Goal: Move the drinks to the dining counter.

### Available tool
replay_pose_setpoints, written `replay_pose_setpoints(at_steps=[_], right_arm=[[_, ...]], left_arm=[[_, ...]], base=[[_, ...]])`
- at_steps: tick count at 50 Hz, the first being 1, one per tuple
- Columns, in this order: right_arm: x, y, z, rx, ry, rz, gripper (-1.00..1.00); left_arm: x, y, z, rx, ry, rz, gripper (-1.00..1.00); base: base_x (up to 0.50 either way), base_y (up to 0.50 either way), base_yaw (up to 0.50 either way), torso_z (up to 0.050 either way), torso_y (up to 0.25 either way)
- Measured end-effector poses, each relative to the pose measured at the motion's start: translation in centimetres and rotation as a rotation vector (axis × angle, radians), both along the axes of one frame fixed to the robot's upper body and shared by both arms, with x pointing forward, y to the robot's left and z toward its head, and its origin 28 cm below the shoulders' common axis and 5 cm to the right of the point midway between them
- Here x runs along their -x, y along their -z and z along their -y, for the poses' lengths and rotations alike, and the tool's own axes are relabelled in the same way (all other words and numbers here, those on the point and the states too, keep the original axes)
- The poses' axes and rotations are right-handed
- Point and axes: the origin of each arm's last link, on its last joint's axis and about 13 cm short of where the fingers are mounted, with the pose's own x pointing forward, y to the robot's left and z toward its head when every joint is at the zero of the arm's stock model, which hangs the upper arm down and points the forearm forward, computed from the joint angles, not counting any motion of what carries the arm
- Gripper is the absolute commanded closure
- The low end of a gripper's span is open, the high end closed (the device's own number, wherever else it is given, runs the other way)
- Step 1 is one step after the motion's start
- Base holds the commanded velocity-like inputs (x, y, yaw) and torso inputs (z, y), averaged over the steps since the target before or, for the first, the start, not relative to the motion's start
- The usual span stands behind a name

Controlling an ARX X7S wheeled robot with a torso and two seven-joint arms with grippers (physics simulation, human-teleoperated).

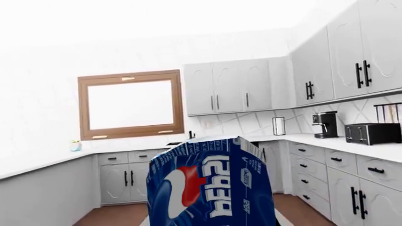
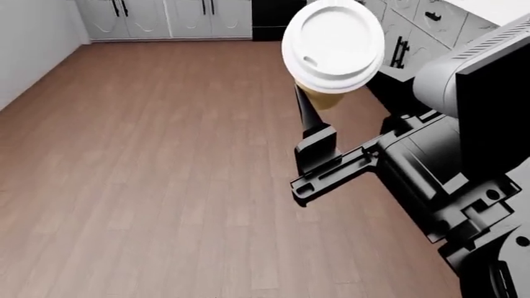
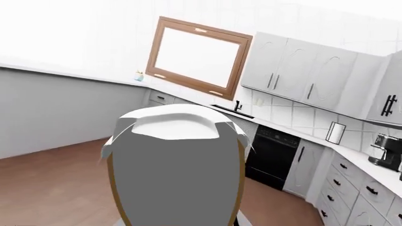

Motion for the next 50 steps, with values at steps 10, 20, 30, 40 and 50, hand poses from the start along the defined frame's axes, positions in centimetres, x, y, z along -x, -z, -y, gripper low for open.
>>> replay_pose_setpoints(at_steps=[10, 20, 30, 40, 50], right_arm=[[-0.06, 0.00, -0.04, 0.006, -0.003, 0.000, 1.00], [-0.08, 0.00, 0.11, 0.007, 0.019, 0.007, 1.00], [-0.02, 0.01, 0.17, 0.000, 0.025, 0.011, 1.00], [0.00, -0.17, 0.29, -0.050, 0.031, 0.013, 1.00], [-0.11, -0.29, 0.27, -0.055, 0.042, 0.023, 1.00]], left_arm=[[-0.01, -0.01, 0.00, 0.000, 0.000, 0.000, 1.00], [-0.01, 0.04, 0.02, -0.001, 0.003, -0.001, 1.00], [-0.02, 0.09, 0.01, -0.001, 0.001, -0.002, 1.00], [-0.03, 0.15, 0.02, -0.001, 0.004, -0.004, 1.00], [-0.05, 0.17, 0.00, 0.001, 0.002, -0.004, 1.00]], base=[[0.00, 0.00, 0.50, 0.001, 0.000], [-0.40, 0.00, 0.10, 0.000, 0.001], [-0.49, 0.01, 0.00, 0.000, 0.000], [-0.20, -0.01, 0.00, 0.000, 0.000], [-0.50, -0.02, 0.00, 0.000, 0.001]])
